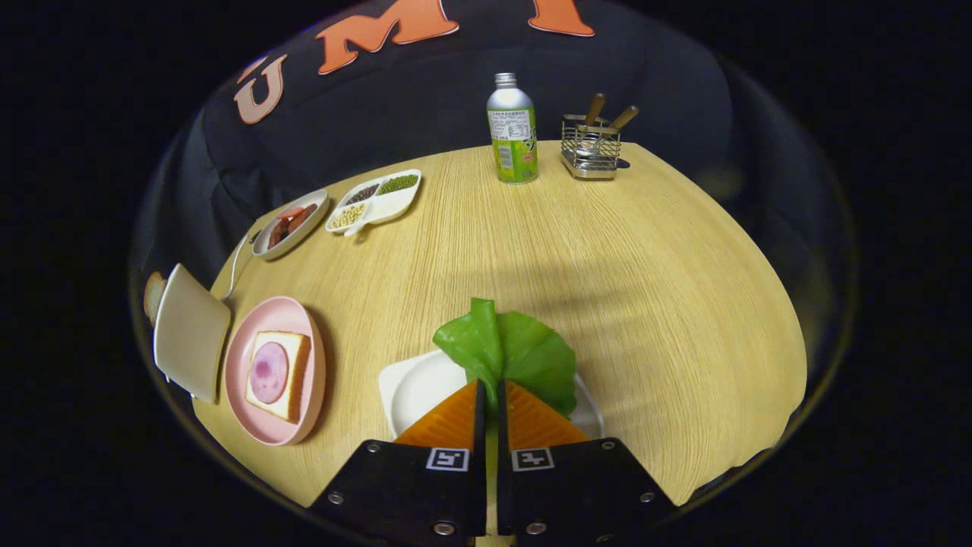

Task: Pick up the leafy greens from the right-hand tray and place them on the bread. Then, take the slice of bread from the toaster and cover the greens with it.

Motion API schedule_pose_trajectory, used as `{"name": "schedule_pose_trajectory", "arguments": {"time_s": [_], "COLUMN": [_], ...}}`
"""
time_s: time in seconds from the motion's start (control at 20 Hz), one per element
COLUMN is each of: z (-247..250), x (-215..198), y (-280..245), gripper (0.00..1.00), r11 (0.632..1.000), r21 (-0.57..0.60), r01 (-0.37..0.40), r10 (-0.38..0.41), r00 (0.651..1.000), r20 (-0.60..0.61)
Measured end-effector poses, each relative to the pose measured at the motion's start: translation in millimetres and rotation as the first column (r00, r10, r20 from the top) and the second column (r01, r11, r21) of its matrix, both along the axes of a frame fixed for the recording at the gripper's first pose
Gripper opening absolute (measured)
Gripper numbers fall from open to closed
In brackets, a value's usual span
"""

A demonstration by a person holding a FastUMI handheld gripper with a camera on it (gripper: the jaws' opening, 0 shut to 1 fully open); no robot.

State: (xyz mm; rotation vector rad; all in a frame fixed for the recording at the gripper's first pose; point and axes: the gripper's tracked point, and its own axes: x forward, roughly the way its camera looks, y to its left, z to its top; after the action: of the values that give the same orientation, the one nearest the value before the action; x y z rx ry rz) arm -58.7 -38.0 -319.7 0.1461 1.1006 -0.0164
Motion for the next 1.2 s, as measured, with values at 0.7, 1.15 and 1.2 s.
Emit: {"name": "schedule_pose_trajectory", "arguments": {"time_s": [0.7, 1.15, 1.2], "z": [79, 100, 96], "x": [28, 36, 35], "y": [59, 126, 134], "gripper": [0.06, 0.06, 0.06], "r11": [0.99, 0.96, 0.956], "r21": [0.073, 0.1, 0.105], "r01": [-0.117, -0.263, -0.274], "r10": [0.1, 0.227, 0.236], "r00": [0.974, 0.933, 0.931], "r20": [0.206, 0.281, 0.278]}}
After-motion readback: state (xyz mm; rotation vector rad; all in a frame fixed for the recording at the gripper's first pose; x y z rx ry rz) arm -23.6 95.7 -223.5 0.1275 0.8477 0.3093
